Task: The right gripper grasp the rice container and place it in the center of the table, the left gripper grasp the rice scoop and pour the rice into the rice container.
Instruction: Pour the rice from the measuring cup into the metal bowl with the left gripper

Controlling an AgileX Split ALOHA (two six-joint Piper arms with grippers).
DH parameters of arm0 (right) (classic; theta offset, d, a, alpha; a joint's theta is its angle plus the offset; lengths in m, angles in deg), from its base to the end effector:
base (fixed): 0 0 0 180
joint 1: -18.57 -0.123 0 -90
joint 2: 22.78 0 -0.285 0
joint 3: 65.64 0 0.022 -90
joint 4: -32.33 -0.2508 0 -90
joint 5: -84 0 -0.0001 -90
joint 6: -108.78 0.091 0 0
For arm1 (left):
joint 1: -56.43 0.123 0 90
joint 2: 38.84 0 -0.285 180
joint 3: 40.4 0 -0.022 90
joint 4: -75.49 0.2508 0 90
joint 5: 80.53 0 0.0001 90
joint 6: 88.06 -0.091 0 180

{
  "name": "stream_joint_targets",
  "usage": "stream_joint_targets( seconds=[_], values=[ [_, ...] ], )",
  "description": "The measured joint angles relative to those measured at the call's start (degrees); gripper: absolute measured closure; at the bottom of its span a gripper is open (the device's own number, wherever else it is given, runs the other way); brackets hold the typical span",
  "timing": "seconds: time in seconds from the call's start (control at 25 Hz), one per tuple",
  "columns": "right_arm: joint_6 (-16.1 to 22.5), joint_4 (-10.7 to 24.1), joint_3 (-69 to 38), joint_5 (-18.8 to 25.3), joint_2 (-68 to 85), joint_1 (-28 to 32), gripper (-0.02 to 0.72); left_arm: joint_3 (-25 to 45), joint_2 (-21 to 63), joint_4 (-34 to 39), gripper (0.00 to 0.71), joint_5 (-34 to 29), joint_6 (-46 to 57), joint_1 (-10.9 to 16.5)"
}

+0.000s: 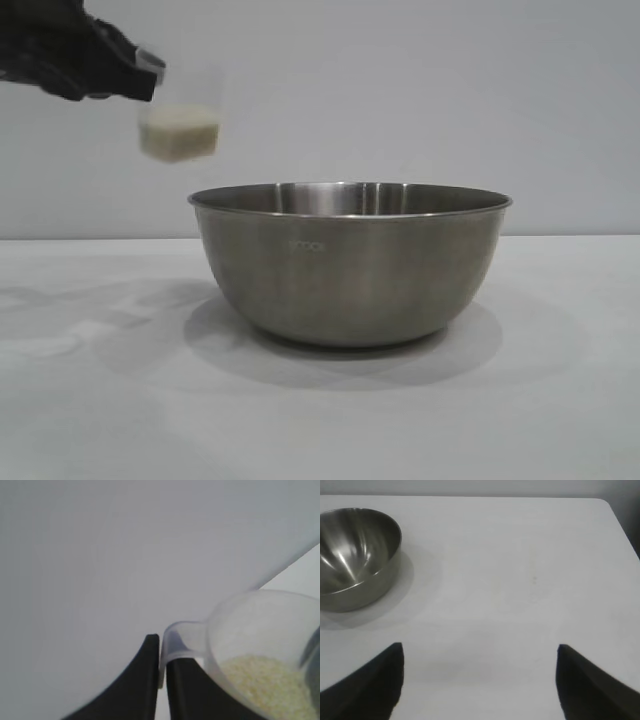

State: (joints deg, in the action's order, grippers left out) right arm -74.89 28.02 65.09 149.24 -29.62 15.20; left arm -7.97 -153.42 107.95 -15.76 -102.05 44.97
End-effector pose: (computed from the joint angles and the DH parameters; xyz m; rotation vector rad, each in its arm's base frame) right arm -0.0099 0.0056 0.2678 -0.1372 2.1123 0.0880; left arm 0.3371 -0.1134 0.1890 0.8854 1.2283 -0.1336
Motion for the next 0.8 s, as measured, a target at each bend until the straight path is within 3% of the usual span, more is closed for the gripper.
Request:
stream_joint_targets(
  seconds=[0.6,0.8],
  values=[
    [0.00,0.00,0.00,0.10,0.00,0.00,0.136,-6.22,0.00,17.59,0.710,0.00,-13.66,-0.09],
    [0.00,0.00,0.00,0.10,0.00,0.00,0.136,-6.41,0.00,19.41,0.710,0.11,-27.62,-3.27]
  ],
)
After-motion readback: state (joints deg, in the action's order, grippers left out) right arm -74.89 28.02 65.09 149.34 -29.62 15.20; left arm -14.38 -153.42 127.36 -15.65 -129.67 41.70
